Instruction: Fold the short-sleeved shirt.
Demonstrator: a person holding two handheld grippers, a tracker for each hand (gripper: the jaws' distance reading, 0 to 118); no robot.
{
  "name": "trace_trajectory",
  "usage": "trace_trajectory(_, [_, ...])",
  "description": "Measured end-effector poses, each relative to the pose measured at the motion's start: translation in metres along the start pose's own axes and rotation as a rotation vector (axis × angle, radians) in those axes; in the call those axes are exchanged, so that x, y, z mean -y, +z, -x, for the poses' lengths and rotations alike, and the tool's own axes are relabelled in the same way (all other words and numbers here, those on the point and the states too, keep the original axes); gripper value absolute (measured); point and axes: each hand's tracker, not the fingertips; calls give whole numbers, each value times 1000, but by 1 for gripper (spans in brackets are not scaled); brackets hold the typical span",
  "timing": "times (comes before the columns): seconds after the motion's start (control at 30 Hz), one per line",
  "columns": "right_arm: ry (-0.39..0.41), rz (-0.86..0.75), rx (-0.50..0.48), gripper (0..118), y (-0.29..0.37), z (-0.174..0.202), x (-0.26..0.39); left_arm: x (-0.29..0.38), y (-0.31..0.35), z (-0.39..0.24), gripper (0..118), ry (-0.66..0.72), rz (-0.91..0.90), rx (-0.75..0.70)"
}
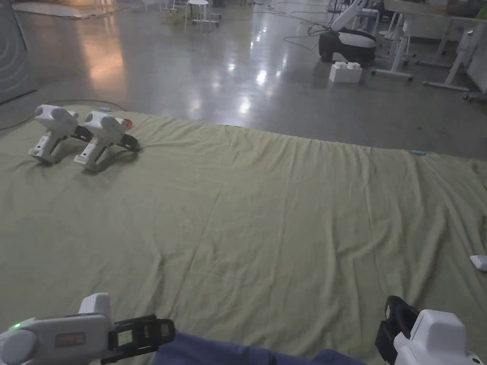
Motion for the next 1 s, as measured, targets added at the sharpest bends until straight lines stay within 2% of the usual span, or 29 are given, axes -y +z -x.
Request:
trace_trajectory(0.13, [0,2,1,0,0,0,-4,6,-15,42,92,98,91,85])
trace_trajectory(0.2, [-12,10,1,0,-1,-1,-4,13,-27,54,86,136,151,72])
trace_trajectory(0.27, [-22,14,-1,0,0,-2,-3,15,-37,68,84,149,129,113])
trace_trajectory(0.33, [-8,19,5,0,1,-2,-2,15,-37,72,83,193,73,202])
trace_trajectory(0.37, [1,19,10,0,1,-2,-1,20,-22,43,83,236,80,228])
trace_trajectory(0.47, [-6,21,11,0,0,-4,-1,33,-35,32,80,273,157,309])
trace_trajectory(0.57, [-8,24,13,0,0,-3,-1,40,-44,21,58,221,153,274])
trace_trajectory(0.6, [-8,25,12,0,1,-3,-1,41,-46,19,39,216,152,250])
trace_trajectory(0.63, [-8,26,11,0,1,-3,-1,38,-48,24,25,215,159,201])
trace_trajectory(0.67, [-7,30,5,0,1,-3,-1,38,-49,23,20,218,161,198])
trace_trajectory(0.8, [-7,34,0,0,1,-3,0,40,-44,15,10,188,139,199])
trace_trajectory(1.0, [-10,37,1,0,1,-5,0,20,-23,4,7,89,86,215])
